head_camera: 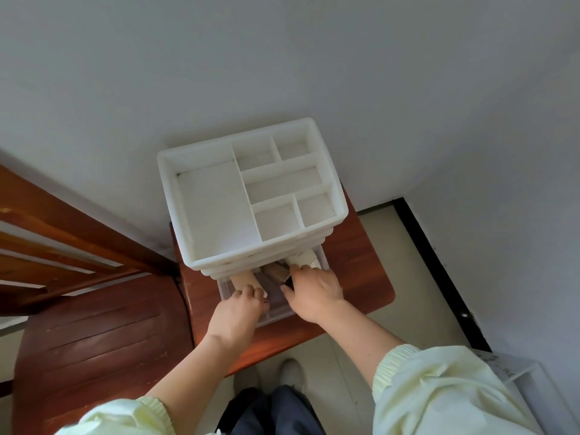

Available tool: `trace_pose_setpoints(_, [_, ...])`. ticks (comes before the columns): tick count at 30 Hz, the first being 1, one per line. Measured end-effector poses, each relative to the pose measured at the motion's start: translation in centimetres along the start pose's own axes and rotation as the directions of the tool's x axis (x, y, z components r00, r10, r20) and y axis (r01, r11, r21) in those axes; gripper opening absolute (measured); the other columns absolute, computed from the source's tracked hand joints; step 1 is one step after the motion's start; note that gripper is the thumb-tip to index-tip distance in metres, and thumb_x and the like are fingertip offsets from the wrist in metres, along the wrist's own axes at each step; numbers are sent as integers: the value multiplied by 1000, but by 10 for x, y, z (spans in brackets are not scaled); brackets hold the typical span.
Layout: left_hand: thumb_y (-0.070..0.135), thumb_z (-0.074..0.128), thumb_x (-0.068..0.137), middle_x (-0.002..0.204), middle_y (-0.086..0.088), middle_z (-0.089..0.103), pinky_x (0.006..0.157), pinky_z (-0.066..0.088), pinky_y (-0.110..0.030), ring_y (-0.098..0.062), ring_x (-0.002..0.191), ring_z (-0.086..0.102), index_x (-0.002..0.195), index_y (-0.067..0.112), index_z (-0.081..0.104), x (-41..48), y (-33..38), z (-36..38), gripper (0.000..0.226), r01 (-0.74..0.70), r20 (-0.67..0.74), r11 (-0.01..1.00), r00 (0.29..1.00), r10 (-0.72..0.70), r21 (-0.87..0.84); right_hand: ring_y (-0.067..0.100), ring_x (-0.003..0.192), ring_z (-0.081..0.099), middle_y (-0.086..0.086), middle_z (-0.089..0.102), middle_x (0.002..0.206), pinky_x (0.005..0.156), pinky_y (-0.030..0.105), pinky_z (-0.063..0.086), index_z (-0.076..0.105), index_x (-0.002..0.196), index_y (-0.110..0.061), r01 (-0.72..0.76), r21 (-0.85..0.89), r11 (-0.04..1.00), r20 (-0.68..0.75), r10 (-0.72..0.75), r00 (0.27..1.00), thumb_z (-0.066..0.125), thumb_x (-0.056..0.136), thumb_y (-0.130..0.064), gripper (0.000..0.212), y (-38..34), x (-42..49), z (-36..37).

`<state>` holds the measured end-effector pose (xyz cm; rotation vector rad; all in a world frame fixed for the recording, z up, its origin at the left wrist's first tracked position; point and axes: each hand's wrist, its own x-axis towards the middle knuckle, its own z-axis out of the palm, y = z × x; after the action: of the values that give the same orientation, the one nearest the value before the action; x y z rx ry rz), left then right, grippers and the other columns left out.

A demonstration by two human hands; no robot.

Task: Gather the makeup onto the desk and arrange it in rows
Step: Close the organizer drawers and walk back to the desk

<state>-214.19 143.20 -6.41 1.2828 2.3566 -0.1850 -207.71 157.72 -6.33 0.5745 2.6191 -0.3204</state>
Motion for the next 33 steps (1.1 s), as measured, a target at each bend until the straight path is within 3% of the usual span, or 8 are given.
trace_pose_setpoints(3, [12, 56, 90, 122, -2, 52, 67, 45, -28, -21, 107, 57, 129, 13, 43, -6, 2, -9, 41, 78, -53, 989, 995, -85, -124, 30, 105, 61, 9, 64, 115, 76, 35, 39, 52, 120, -14, -43, 125, 991, 70, 35, 997, 42, 98, -43, 38, 5, -15, -13])
trace_pose_setpoints(7, [21, 59, 88, 106, 1, 55, 65, 38, -29, -25, 93, 58, 114, 17, 46, -23, 3, -35, 29, 153, -104, 902, 972, -212, -404, 28, 103, 61, 4, 63, 113, 75, 33, 43, 55, 120, -20, -154, 321, 935, 153, 109, 982, 47, 95, -49, 39, 13, -48, -32])
trace_pose_setpoints(12, [26, 62, 77, 88, 6, 61, 63, 40, -29, -19, 77, 54, 91, 23, 52, -47, 9, -58, 18, 255, -89, 741, 917, -389, -621, 13, 65, 62, 2, 65, 84, 60, 28, 51, 61, 95, -21, -257, 712, 653, 217, 144, 966, 53, 94, -41, 22, 24, -95, -53])
trace_pose_setpoints(15, [26, 68, 72, 83, 6, 63, 61, 41, -27, -17, 76, 58, 90, 20, 57, -51, 17, -73, 23, 267, -65, 621, 886, -458, -737, 13, 58, 60, 6, 68, 79, 57, 28, 49, 64, 95, -15, -252, 817, 518, 190, 171, 967, 56, 94, -42, 28, 32, -120, -61])
trace_pose_setpoints(24, [28, 71, 85, 98, -7, 67, 61, 52, -27, -19, 81, 65, 114, 10, 59, -44, 69, -124, 36, 51, -12, 215, 958, -286, -975, 14, 52, 47, 7, 61, 63, 52, 20, 41, 72, 102, -8, -43, 998, -41, 57, 449, 892, 61, 93, -26, 23, 49, -225, -77])
trace_pose_setpoints(26, [28, 68, 88, 94, -9, 67, 57, 54, -30, -20, 74, 65, 115, 12, 57, -41, 86, -130, 34, 24, -21, 259, 985, -171, -966, 16, 56, 48, 8, 59, 62, 52, 20, 40, 72, 101, -6, 28, 988, -153, 60, 544, 837, 63, 91, -25, 23, 47, -250, -74])
trace_pose_setpoints(30, [30, 69, 86, 93, -6, 67, 73, 56, -39, -24, 84, 64, 107, 14, 61, -53, 124, -127, 28, -97, -74, 393, 994, 75, -914, 17, 56, 52, 9, 55, 59, 51, 22, 37, 71, 99, -3, 186, 930, -318, 108, 717, 689, 62, 90, -21, 22, 25, -307, -58])
trace_pose_setpoints(33, [25, 69, 86, 87, -1, 64, 80, 54, -43, -20, 83, 60, 105, 8, 64, -75, 158, -111, 26, -129, -37, 444, 977, 209, -887, 17, 52, 50, 7, 53, 55, 50, 24, 33, 71, 88, -7, 300, 880, -367, 150, 817, 557, 61, 89, -18, 15, 2, -359, -32])
